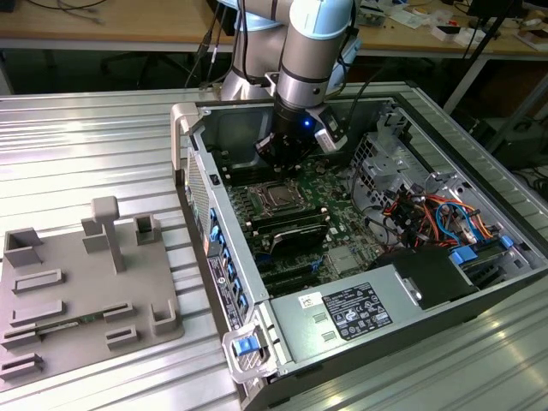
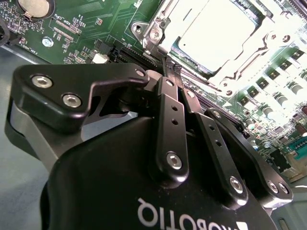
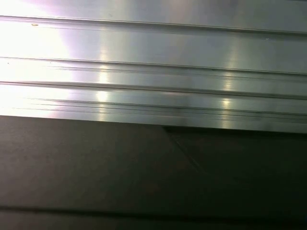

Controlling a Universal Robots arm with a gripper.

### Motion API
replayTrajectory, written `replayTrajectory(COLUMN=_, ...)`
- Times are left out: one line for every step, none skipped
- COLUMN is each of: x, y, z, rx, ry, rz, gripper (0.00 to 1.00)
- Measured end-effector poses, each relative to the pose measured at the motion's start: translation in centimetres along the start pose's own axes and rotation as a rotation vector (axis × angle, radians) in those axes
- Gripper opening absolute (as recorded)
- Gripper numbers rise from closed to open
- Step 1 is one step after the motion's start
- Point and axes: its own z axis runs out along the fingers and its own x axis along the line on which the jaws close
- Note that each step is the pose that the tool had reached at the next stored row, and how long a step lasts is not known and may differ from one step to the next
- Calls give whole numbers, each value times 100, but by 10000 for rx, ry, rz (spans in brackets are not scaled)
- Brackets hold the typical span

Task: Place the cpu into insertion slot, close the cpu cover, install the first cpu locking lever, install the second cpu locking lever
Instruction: 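Install the first cpu locking lever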

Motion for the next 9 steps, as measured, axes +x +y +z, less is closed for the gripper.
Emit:
replayTrajectory(x=0, y=0, z=0, rx=0, ry=0, rz=0, gripper=11)
replayTrajectory(x=0, y=0, z=0, rx=0, ry=0, rz=0, gripper=11)
replayTrajectory(x=0, y=0, z=0, rx=0, ry=0, rz=0, gripper=11)
replayTrajectory(x=0, y=0, z=0, rx=0, ry=0, rz=0, gripper=11)
replayTrajectory(x=0, y=0, z=0, rx=0, ry=0, rz=0, gripper=11)
replayTrajectory(x=0, y=0, z=1, rx=0, ry=0, rz=0, gripper=11)
replayTrajectory(x=0, y=0, z=1, rx=0, ry=0, rz=0, gripper=11)
replayTrajectory(x=0, y=0, z=1, rx=0, ry=0, rz=0, gripper=11)
replayTrajectory(x=0, y=0, z=1, rx=0, ry=0, rz=0, gripper=11)
